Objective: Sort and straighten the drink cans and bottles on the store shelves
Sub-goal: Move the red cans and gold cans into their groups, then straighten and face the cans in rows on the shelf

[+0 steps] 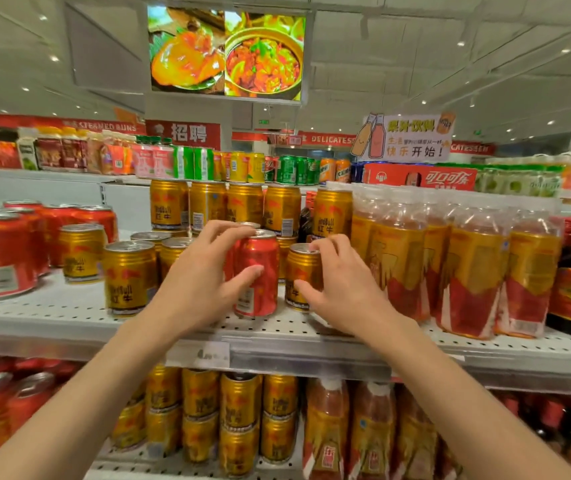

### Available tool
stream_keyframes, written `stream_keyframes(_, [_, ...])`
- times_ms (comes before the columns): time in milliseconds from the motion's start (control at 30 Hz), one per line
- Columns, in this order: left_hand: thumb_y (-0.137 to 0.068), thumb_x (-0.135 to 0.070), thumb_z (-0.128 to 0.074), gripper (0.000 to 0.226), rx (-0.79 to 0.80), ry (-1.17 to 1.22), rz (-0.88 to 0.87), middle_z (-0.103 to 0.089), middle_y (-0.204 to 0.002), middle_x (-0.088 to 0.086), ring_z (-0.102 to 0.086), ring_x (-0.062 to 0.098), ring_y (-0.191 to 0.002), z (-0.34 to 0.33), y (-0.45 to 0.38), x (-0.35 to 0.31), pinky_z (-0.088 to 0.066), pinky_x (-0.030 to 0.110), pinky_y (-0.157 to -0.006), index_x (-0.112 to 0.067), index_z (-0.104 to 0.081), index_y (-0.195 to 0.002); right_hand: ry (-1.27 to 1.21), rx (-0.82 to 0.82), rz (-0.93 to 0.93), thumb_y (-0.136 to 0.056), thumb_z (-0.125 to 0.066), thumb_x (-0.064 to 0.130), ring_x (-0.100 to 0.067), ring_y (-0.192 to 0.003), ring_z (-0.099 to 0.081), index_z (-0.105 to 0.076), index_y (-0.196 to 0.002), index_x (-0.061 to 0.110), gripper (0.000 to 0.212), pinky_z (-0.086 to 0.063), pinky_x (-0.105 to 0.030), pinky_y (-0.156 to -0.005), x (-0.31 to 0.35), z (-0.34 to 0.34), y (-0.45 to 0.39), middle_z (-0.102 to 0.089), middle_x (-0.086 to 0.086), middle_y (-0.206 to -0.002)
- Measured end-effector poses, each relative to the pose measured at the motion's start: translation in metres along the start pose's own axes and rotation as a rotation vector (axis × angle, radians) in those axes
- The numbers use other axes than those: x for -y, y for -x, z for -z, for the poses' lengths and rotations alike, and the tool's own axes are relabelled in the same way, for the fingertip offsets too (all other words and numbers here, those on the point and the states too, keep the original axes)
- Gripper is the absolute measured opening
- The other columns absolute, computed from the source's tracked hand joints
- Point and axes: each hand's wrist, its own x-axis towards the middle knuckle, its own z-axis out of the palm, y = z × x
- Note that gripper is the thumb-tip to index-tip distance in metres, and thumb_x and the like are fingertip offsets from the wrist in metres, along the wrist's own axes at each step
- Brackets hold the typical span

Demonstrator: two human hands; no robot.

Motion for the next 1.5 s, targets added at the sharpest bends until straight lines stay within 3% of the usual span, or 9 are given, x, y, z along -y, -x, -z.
stream_keyframes(167, [-0.090, -0.042, -0.069, 0.054, 0.004, 0.137, 0.007, -0.045, -0.132, -0.008, -0.055, 0.012, -0.117, -0.004, -0.001, 0.004, -0.054, 0.032, -0.099, -0.028, -0.053, -0.139, -0.147, -0.049, -0.118, -0.083, -0.076, 0.047, -0.024, -0.116, -0.055, -0.033, -0.139, 0.024, 0.074, -0.053, -0.042, -0.097, -0.002, -0.023, 0.009, -0.040, -0.001, -0.135])
stream_keyframes(333, [-0.090, -0.040, -0.069, 0.052, -0.001, 0.228, 0.020, -0.043, -0.134, -0.007, -0.052, 0.013, -0.123, -0.008, 0.001, 0.006, -0.057, 0.039, -0.097, -0.027, -0.054, -0.138, -0.214, -0.057, -0.157, -0.084, -0.076, 0.047, -0.025, -0.092, -0.066, -0.025, -0.131, 0.028, 0.071, -0.056, -0.033, -0.074, 0.000, -0.026, 0.011, -0.043, -0.001, -0.130])
stream_keyframes(633, [-0.091, -0.046, -0.067, 0.050, 0.001, 0.201, 0.086, -0.058, -0.129, -0.006, -0.057, 0.008, -0.111, -0.008, 0.001, -0.003, -0.050, 0.024, -0.092, -0.035, -0.046, -0.135, -0.206, -0.115, -0.150, -0.086, -0.071, 0.047, -0.023, -0.091, -0.063, -0.025, -0.134, 0.031, 0.068, -0.057, -0.034, -0.073, 0.000, -0.030, 0.018, -0.043, 0.001, -0.129])
stream_keyframes(733, [-0.088, -0.049, -0.069, 0.045, 0.025, 0.243, 0.153, -0.055, -0.125, -0.004, -0.056, 0.009, -0.109, -0.003, -0.002, -0.006, -0.047, 0.017, -0.083, -0.036, -0.046, -0.124, -0.209, -0.115, -0.167, -0.087, -0.071, 0.045, -0.023, -0.100, -0.062, -0.027, -0.137, 0.030, 0.069, -0.057, -0.038, -0.082, -0.002, -0.030, 0.017, -0.043, 0.000, -0.132])
stream_keyframes(900, [-0.088, -0.049, -0.068, 0.038, 0.077, 0.290, 0.171, -0.067, -0.111, -0.007, -0.067, 0.010, -0.094, 0.009, -0.007, -0.013, -0.059, 0.033, -0.082, -0.029, -0.045, -0.109, -0.226, -0.157, -0.117, -0.087, -0.073, 0.041, -0.020, -0.121, -0.051, -0.037, -0.143, 0.023, 0.069, -0.051, -0.040, -0.100, -0.004, -0.031, 0.020, -0.041, 0.000, -0.139])
stream_keyframes(1033, [-0.088, -0.046, -0.070, 0.033, 0.039, 0.386, 0.234, -0.064, -0.109, -0.011, -0.064, 0.007, -0.087, 0.019, -0.001, -0.008, -0.051, 0.016, -0.060, -0.026, -0.047, -0.101, -0.287, -0.249, -0.070, -0.089, -0.072, 0.038, -0.015, -0.129, -0.047, -0.044, -0.142, 0.021, 0.062, -0.047, -0.038, -0.107, -0.005, -0.029, 0.022, -0.044, 0.001, -0.141])
stream_keyframes(1200, [-0.085, -0.046, -0.072, 0.033, -0.017, 0.568, 0.321, -0.065, -0.116, -0.005, -0.069, 0.018, -0.095, 0.037, 0.013, 0.001, -0.064, 0.039, -0.067, -0.027, -0.049, -0.098, -0.397, -0.359, 0.006, -0.091, -0.072, 0.035, -0.011, -0.134, -0.045, -0.051, -0.137, 0.022, 0.053, -0.046, -0.044, -0.109, 0.004, -0.021, 0.030, -0.047, 0.007, -0.141])
stream_keyframes(1367, [-0.085, -0.045, -0.073, 0.038, 0.056, 0.701, 0.296, -0.071, -0.103, -0.003, -0.072, 0.023, -0.099, 0.052, 0.025, 0.011, -0.063, 0.045, -0.079, -0.020, -0.050, -0.100, -0.513, -0.234, 0.058, -0.092, -0.068, 0.046, -0.004, -0.127, -0.052, -0.052, -0.134, 0.029, 0.048, -0.048, -0.030, -0.105, 0.041, -0.008, 0.053, -0.053, 0.017, -0.133])
stream_keyframes(1500, [-0.084, -0.041, -0.076, 0.035, 0.073, 0.836, 0.277, -0.072, -0.105, 0.006, -0.072, 0.025, -0.101, 0.054, 0.036, 0.018, -0.063, 0.044, -0.078, -0.020, -0.050, -0.095, -0.629, 0.052, -0.038, -0.081, -0.068, 0.062, 0.009, -0.122, -0.053, -0.037, -0.144, 0.047, 0.072, -0.049, -0.015, -0.093, 0.073, -0.007, 0.063, -0.052, 0.027, -0.134])
